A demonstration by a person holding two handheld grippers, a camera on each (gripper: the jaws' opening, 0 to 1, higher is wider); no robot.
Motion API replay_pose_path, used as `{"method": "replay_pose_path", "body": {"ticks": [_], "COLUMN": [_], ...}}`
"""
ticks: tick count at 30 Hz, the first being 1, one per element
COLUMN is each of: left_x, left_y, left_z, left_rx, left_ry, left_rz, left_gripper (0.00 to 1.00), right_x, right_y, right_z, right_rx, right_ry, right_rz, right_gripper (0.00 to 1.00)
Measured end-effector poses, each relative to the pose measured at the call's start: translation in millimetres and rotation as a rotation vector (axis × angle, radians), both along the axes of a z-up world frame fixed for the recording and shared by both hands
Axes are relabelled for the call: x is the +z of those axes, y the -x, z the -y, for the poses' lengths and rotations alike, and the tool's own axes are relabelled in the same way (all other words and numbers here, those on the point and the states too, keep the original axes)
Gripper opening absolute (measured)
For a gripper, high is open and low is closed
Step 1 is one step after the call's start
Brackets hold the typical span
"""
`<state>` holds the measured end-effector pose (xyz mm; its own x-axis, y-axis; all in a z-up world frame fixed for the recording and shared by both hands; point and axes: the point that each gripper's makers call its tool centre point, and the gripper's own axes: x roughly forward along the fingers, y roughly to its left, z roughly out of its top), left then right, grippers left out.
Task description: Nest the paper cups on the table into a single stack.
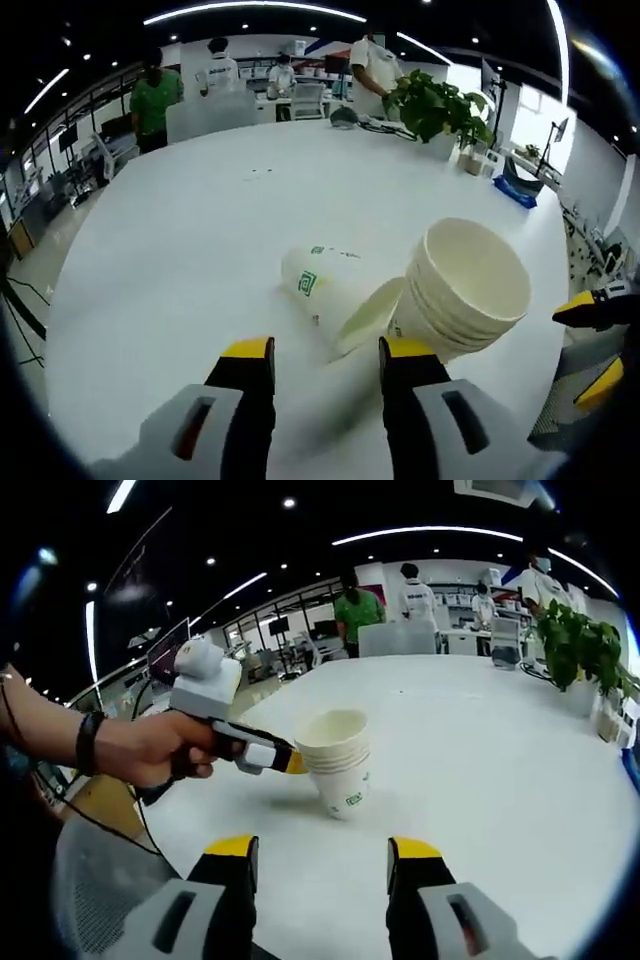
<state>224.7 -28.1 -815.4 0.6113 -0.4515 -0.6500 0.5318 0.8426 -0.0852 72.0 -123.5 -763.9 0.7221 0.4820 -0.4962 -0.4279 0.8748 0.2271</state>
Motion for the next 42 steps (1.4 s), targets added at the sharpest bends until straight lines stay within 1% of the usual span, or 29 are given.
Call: {"method": "replay_pose_path", "body": {"ticks": [1,2,3,4,6,8,9,11,12,15,16,18,20,21,22,28,32,37,41,42], "left_x": [-4.0,-13.7,-14.9,-9.7,-8.1,-14.4,-16.3,-13.5,-16.8,-18.6,-20.9,-18.3,-15.2,-14.1,-13.6,-7.5,-4.3,3.3,17.5,16.3], "left_y": [-2.7,-7.5,-9.4,-7.5,-9.0,-14.3,-16.0,-18.1,-20.3,-21.6,-23.9,-23.5,-26.5,-28.6,-29.4,-34.3,-40.0,-40.8,-32.2,-34.5], "left_z": [-0.3,0.6,0.7,0.8,3.4,7.5,8.5,7.7,5.9,6.1,6.6,3.8,1.6,-1.9,-2.0,-12.5,-24.7,-31.2,-38.6,-39.5], "left_rx": [0.009,0.014,0.025,0.028,0.024,-0.001,-0.004,-0.006,-0.004,-0.014,-0.024,-0.021,-0.013,-0.008,-0.009,0.000,0.003,-0.022,-0.034,-0.033], "left_ry": [-0.004,-0.004,0.000,0.002,-0.014,-0.042,-0.045,-0.060,-0.065,-0.074,-0.085,-0.094,-0.099,-0.121,-0.121,-0.124,-0.120,-0.122,-0.125,-0.125], "left_rz": [-0.004,-0.008,-0.012,-0.013,0.008,0.018,0.018,0.035,0.042,0.049,0.052,0.065,0.085,0.097,0.099,0.097,0.101,0.114,0.129,0.134], "left_gripper": [0.39,0.39,0.39,0.39,0.40,0.40,0.39,0.37,0.35,0.32,0.30,0.23,0.07,0.02,0.01,0.00,0.00,0.00,0.00,0.00], "right_x": [-0.1,-0.5,-0.8,-0.8,-1.8,-3.1,-2.8,-3.0,-3.2,-4.3,-4.5,-4.4,-7.8,-7.9,-7.9,-9.1,-9.1,-7.9,-5.6,-4.8], "right_y": [0.5,0.7,0.7,0.7,0.3,-0.3,-0.5,-0.1,0.1,-0.4,-0.5,-0.5,-2.0,-2.1,-2.3,-2.8,-3.2,-2.8,-2.8,-2.8], "right_z": [-0.4,-0.4,0.2,0.3,1.6,3.3,3.9,4.2,4.4,5.2,5.4,5.8,6.5,6.4,6.4,5.8,5.8,4.5,4.2,4.2], "right_rx": [-0.001,-0.001,-0.002,-0.003,-0.009,-0.017,-0.019,-0.024,-0.026,-0.030,-0.031,-0.034,-0.035,-0.033,-0.033,-0.025,-0.025,-0.019,-0.018,-0.019], "right_ry": [-0.002,0.000,0.004,0.004,0.005,0.004,0.004,0.004,0.005,0.005,0.006,0.006,0.006,0.008,0.010,0.011,0.009,0.008,0.006,0.006], "right_rz": [-0.004,-0.006,-0.006,-0.006,-0.009,-0.014,-0.015,-0.019,-0.021,-0.026,-0.027,-0.026,-0.027,-0.027,-0.026,-0.018,-0.016,-0.014,-0.010,-0.008], "right_gripper": [0.51,0.51,0.50,0.50,0.50,0.50,0.50,0.50,0.50,0.50,0.49,0.49,0.49,0.50,0.50,0.51,0.52,0.52,0.52,0.52]}}
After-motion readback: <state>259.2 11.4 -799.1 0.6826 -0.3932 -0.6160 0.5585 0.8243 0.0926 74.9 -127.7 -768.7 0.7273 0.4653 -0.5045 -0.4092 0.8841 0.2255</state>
